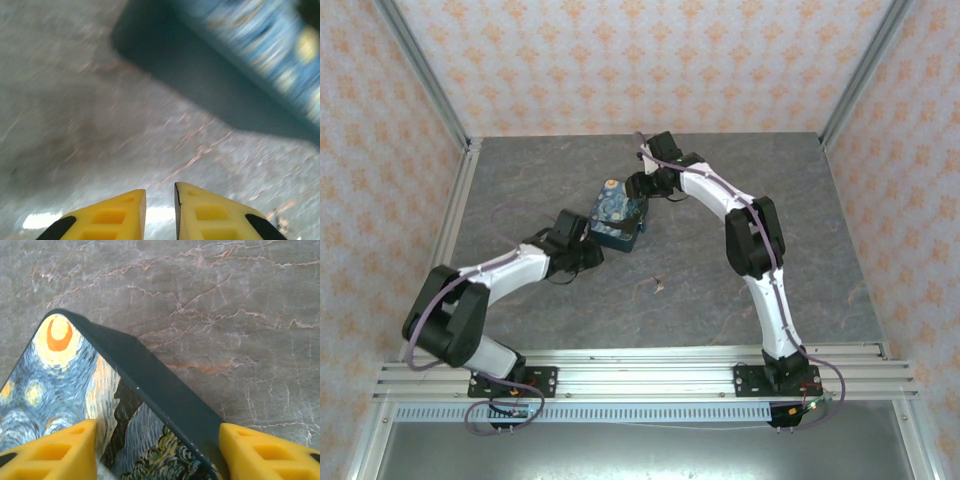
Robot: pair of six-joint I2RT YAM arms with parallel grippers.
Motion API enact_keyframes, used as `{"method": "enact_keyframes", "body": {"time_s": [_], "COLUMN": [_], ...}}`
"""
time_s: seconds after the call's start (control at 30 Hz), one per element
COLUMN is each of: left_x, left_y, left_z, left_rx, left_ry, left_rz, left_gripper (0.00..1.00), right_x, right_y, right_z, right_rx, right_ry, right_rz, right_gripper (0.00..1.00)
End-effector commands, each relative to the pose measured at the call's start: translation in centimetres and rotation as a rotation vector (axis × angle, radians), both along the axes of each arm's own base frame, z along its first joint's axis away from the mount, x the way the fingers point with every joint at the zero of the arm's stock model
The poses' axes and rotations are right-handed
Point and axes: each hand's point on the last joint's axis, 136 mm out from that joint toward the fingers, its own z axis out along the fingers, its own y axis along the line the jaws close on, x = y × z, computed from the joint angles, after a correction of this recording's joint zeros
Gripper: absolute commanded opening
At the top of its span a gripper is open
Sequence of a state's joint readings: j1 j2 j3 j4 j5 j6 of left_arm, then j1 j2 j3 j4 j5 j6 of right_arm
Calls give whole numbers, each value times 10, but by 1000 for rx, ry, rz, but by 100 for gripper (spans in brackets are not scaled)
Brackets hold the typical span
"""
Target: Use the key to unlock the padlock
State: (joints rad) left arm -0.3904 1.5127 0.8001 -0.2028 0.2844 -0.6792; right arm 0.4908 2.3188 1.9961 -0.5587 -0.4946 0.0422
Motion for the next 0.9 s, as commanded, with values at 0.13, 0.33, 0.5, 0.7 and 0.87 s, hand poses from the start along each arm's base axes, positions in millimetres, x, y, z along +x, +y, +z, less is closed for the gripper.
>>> {"method": "enact_keyframes", "body": {"time_s": [0.13, 0.33, 0.5, 0.7, 0.87], "left_x": [56, 87, 108, 126, 127], "left_y": [4, 8, 9, 14, 24], "left_z": [10, 15, 17, 20, 25], "left_rx": [-32, -16, -12, 2, 32], "left_ry": [-18, -21, -23, -32, -35], "left_rz": [40, 25, 10, 5, 0], "left_gripper": [21, 21, 21, 22, 26], "right_x": [-33, -59, -75, -83, -76], "right_y": [-21, -40, -48, -50, -69], "right_z": [-13, -28, -33, -23, 0], "right_rx": [-56, -73, -35, 6, -71], "right_ry": [30, 73, 108, 125, 71], "right_rz": [-9, -70, -140, -191, -264], "right_gripper": [44, 43, 44, 47, 57]}}
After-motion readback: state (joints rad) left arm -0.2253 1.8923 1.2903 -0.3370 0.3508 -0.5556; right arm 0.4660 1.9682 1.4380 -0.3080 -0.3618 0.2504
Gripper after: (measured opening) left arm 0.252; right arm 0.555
